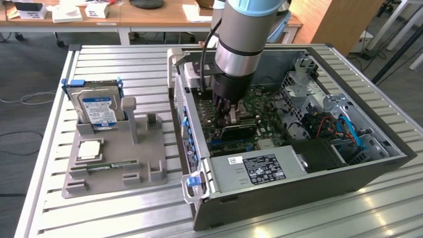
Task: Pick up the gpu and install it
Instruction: 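Press down on the gpu until it lock into place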
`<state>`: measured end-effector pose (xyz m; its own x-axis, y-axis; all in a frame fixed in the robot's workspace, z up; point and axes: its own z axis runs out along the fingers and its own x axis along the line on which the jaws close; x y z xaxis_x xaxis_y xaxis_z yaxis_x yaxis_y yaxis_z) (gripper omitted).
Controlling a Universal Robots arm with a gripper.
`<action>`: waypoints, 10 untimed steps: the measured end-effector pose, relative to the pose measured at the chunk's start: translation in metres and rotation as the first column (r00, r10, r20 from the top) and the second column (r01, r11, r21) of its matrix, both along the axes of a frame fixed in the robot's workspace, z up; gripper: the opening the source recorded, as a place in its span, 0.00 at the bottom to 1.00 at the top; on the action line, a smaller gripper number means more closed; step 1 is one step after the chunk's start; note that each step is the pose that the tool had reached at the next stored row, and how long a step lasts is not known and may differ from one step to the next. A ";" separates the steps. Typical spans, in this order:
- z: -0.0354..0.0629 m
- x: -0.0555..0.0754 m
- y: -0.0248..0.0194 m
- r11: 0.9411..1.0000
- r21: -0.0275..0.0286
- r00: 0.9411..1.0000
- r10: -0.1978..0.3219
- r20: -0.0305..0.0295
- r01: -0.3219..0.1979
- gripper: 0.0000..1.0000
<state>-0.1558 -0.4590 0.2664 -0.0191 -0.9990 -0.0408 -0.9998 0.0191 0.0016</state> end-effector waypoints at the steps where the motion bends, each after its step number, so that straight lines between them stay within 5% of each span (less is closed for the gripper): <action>1: 0.0029 0.000 0.0000 1.000 -0.001 1.000 0.000 0.000 0.000 0.11; 10: 0.0317 0.000 0.0000 1.000 0.000 1.000 0.000 0.000 0.000 0.11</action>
<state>-0.1558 -0.4591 0.2981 -0.0191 -0.9990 -0.0404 -0.9998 0.0190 0.0018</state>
